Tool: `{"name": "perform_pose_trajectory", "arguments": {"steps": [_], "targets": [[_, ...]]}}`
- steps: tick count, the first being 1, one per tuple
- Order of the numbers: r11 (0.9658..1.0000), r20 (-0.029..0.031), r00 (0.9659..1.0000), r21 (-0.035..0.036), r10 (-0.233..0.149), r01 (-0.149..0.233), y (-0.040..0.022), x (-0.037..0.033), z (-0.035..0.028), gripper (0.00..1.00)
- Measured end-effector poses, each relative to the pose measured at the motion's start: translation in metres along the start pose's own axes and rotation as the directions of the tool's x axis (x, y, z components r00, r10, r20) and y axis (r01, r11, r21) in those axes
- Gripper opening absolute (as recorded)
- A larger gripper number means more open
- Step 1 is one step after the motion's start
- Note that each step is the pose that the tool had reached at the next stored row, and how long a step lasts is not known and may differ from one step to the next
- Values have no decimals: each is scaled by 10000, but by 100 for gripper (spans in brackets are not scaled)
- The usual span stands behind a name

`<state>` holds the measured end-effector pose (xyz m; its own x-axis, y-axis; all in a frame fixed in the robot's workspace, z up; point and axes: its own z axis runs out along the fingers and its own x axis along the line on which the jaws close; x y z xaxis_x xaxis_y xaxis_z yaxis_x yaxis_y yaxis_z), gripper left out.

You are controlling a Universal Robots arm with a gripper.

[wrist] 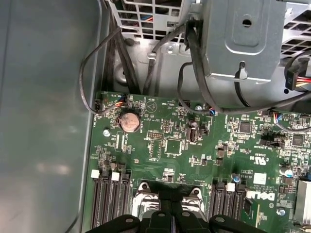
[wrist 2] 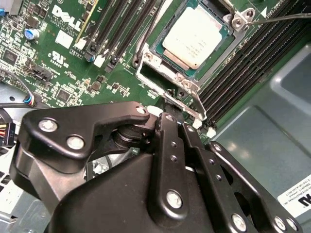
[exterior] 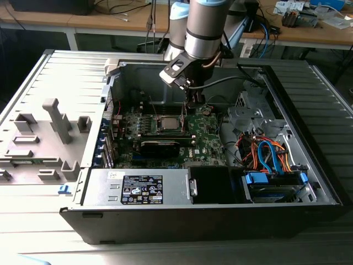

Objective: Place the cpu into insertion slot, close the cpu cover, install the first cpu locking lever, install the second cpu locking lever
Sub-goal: 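Close the cpu cover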

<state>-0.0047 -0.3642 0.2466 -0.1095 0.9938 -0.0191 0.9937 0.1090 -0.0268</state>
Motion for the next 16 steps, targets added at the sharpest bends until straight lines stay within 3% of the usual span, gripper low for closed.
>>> {"name": "perform_pose_trajectory", "arguments": {"steps": [3, 9, 16], "targets": [[10000, 37, 10000, 8, 7, -7, -25, 3, 1, 11], [10000, 37, 10000, 7, 11, -11, -147, 16, 10, 11], [10000, 37, 10000, 7, 10, -10, -320, 37, 68, 11]]}}
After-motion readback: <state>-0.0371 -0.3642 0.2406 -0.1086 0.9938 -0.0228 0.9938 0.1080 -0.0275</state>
